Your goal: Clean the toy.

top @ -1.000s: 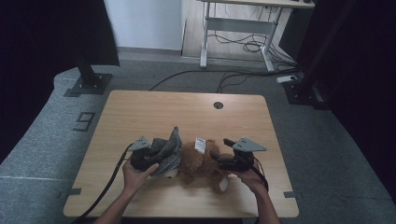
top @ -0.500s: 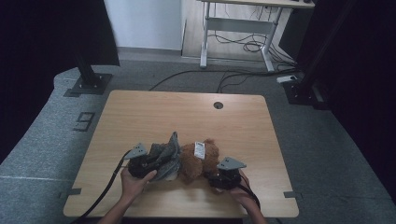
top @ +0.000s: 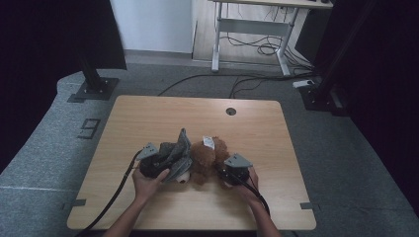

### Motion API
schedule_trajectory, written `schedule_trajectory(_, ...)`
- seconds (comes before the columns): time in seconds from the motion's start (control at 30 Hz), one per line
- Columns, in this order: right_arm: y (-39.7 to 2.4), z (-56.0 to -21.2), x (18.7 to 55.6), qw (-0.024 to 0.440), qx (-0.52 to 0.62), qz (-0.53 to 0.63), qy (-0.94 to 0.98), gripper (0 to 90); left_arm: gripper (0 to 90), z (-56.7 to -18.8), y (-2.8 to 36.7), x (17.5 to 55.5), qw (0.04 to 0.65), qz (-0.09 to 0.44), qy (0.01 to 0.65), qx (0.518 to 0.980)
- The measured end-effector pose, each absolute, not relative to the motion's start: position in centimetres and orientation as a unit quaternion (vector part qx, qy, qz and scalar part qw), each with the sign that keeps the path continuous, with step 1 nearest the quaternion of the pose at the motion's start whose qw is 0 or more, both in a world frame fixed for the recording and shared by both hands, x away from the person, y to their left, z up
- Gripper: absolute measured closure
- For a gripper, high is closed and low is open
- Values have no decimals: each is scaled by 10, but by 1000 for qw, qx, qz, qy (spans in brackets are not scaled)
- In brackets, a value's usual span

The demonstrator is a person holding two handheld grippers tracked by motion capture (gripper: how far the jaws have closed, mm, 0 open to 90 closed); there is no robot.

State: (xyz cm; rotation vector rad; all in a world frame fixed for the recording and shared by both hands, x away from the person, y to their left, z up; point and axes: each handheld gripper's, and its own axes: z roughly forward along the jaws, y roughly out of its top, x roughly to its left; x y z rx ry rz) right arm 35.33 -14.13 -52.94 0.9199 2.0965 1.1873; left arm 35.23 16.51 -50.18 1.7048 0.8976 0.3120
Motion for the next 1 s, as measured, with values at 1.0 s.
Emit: schedule_trajectory(1.0,-151,-529,334,304,303,456,780,462,754,-431,42,380,501,47,299,811)
